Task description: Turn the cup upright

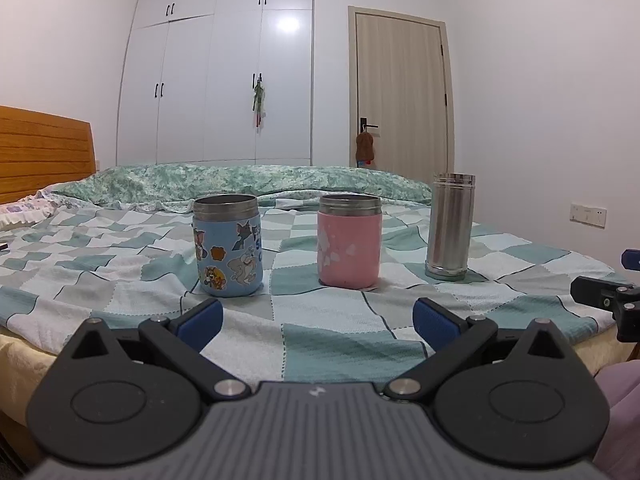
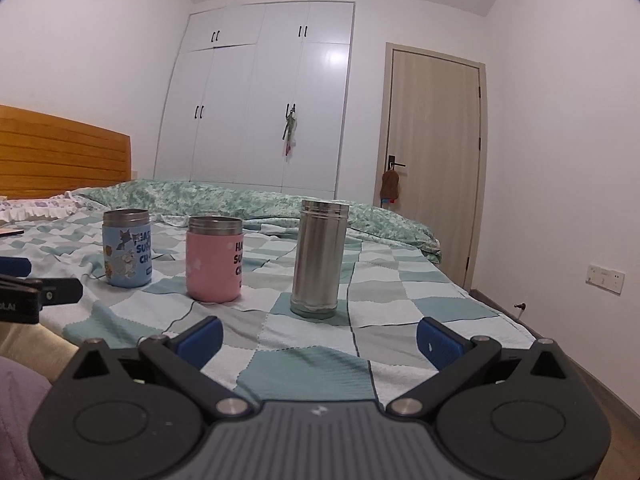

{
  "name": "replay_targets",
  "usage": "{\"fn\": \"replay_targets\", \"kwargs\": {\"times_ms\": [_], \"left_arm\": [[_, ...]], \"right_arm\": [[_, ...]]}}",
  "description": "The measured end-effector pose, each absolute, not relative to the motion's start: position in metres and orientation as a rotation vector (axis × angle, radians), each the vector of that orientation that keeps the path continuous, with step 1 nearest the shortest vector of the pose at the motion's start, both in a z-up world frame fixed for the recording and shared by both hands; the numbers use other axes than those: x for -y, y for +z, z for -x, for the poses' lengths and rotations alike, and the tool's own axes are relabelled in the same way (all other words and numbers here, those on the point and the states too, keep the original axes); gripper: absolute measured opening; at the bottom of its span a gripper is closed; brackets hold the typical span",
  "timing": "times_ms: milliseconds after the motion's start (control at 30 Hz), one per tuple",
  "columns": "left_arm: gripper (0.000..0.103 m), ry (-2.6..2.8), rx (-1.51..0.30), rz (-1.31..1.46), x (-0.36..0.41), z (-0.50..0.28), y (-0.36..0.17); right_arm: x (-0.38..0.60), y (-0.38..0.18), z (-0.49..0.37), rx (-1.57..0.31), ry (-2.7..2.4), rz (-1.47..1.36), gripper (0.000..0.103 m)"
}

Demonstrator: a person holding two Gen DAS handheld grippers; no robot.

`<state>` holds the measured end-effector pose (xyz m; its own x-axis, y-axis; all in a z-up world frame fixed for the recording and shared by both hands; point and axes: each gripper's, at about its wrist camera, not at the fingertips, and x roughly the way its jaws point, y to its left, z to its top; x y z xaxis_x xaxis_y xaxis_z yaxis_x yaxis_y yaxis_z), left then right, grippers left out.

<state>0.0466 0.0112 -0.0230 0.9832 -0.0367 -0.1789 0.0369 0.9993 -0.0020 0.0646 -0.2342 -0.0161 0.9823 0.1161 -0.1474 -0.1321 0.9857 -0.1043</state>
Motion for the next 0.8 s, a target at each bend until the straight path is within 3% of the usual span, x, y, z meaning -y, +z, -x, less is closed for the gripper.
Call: {"fn": "replay_targets", "kwargs": {"times_ms": [800], "left_arm": [[0.103, -0.042, -0.170, -0.010, -0.0107, -0.0434, -0.0229]], "right_arm": [[0.2329, -0.0168, -0.0649, -0.142, 0.124, 0.117, 0.103]]}}
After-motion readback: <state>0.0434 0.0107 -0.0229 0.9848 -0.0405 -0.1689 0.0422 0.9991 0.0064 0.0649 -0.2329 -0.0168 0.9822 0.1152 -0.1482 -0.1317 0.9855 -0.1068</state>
